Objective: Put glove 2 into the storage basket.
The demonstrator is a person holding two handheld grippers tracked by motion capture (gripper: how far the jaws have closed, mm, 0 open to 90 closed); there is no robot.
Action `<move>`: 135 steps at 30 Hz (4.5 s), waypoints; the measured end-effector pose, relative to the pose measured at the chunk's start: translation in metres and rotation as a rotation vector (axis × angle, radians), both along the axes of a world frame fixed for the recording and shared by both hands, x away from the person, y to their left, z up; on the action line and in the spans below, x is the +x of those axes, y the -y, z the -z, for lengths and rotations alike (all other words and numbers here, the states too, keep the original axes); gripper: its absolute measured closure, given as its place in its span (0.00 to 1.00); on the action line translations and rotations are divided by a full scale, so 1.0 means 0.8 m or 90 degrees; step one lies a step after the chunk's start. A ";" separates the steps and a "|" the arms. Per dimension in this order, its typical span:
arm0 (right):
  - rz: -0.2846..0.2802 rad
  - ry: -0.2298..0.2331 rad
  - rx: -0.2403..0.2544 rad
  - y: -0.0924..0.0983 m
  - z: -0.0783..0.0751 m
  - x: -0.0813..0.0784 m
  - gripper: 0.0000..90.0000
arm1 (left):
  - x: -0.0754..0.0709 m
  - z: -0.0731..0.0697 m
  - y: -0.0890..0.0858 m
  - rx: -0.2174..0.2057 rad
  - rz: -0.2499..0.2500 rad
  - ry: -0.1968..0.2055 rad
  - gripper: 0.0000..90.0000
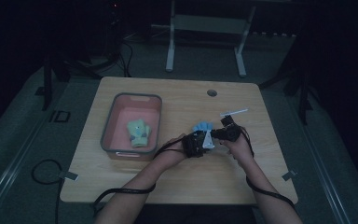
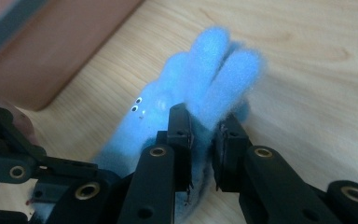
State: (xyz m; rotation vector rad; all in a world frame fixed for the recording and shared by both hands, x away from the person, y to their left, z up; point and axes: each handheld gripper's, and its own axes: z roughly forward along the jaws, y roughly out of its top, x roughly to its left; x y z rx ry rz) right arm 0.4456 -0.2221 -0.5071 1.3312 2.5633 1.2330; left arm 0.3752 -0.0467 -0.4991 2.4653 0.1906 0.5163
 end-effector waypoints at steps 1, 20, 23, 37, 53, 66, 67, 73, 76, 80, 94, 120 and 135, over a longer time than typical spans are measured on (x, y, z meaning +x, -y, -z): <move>-0.004 0.001 0.003 -0.002 -0.003 0.000 0.88 | -0.001 -0.004 -0.002 0.000 -0.002 0.001 0.85; -0.049 0.043 0.007 -0.045 -0.055 0.002 0.89 | -0.006 -0.054 -0.044 0.014 -0.035 0.003 0.85; -0.056 0.050 0.010 -0.053 -0.063 0.002 0.89 | -0.007 -0.062 -0.052 0.013 -0.040 0.002 0.85; -0.088 0.065 0.017 -0.093 -0.087 0.000 0.89 | -0.016 -0.083 -0.087 0.027 -0.059 0.012 0.85; -0.129 0.079 0.010 -0.145 -0.099 -0.002 0.89 | -0.025 -0.093 -0.132 0.035 -0.084 0.008 0.85; -0.155 0.079 0.006 -0.182 -0.103 0.000 0.89 | -0.030 -0.095 -0.164 0.035 -0.105 0.002 0.85; -0.156 0.077 0.006 -0.186 -0.102 0.000 0.89 | -0.030 -0.095 -0.166 0.034 -0.108 0.002 0.85; -0.166 0.079 0.006 -0.204 -0.100 0.000 0.89 | -0.032 -0.091 -0.182 0.035 -0.120 -0.001 0.85; -0.170 0.076 0.006 -0.212 -0.099 -0.001 0.89 | -0.033 -0.091 -0.190 0.036 -0.126 -0.006 0.85; -0.178 0.074 0.007 -0.224 -0.098 -0.001 0.89 | -0.034 -0.088 -0.199 0.037 -0.134 -0.010 0.85; -0.205 0.067 0.004 -0.263 -0.096 -0.003 0.89 | -0.041 -0.087 -0.233 0.046 -0.153 -0.023 0.85; -0.231 0.065 0.008 -0.320 -0.093 -0.003 0.90 | -0.039 -0.087 -0.287 0.055 -0.163 -0.039 0.85; -0.194 0.039 -0.026 -0.306 -0.050 0.022 0.90 | -0.010 -0.049 -0.269 0.053 -0.162 -0.066 0.85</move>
